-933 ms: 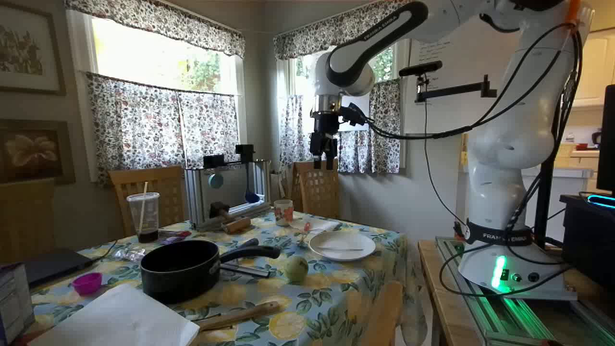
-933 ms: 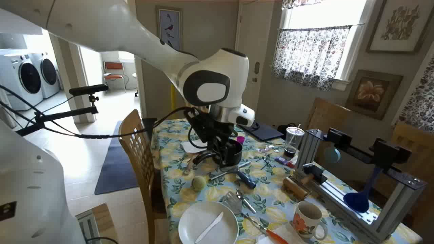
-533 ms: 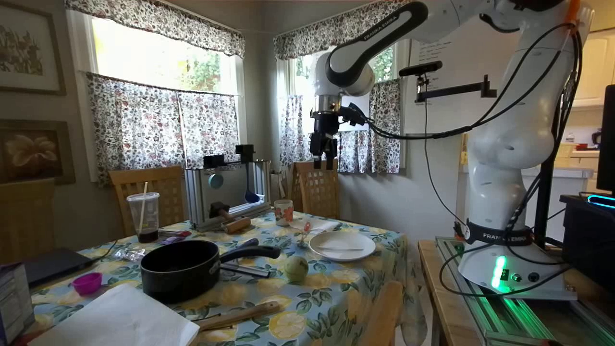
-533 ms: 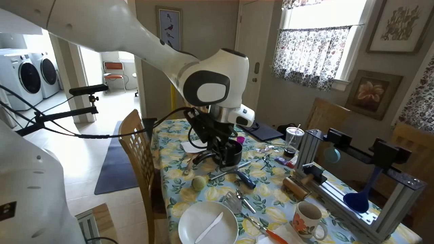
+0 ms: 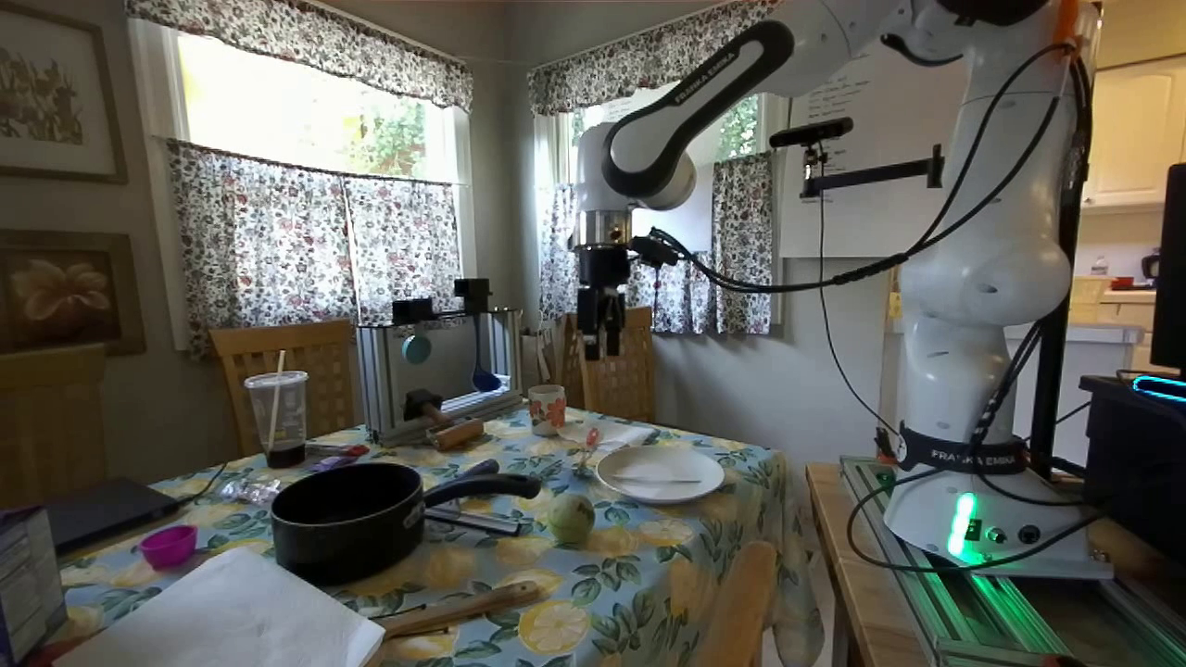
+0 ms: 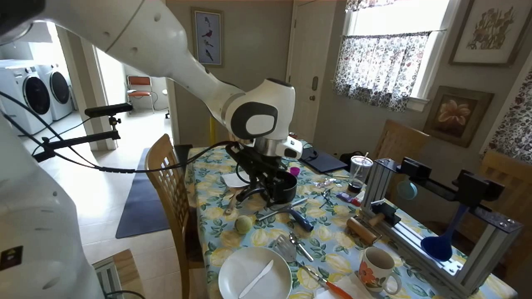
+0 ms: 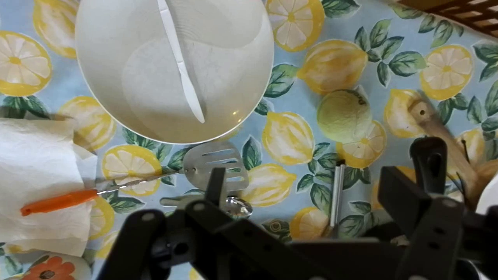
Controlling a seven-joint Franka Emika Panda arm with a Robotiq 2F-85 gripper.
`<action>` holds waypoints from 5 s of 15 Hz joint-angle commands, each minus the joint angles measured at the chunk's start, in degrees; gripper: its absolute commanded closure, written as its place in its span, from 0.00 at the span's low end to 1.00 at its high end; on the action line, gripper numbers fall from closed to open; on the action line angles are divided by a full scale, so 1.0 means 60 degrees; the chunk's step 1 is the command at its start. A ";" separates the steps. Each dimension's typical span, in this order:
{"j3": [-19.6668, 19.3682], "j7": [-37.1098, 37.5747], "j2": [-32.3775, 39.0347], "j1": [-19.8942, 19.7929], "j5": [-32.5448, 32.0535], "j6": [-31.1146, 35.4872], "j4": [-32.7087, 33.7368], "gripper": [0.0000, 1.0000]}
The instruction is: Move the pot to the slightly right
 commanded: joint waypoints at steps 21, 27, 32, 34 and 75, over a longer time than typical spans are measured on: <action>0.1361 0.1629 0.5502 0.1690 -0.0395 -0.0495 0.5015 0.00; 0.1366 0.1452 0.5899 0.1535 -0.0140 -0.0101 0.5377 0.00; 0.1444 0.1261 0.6302 0.1374 0.0073 -0.0106 0.5780 0.00; 0.1474 0.1053 0.6489 0.1373 0.0032 0.0042 0.5922 0.00; 0.0950 0.3275 0.5652 0.2423 -0.1382 0.0292 0.6331 0.93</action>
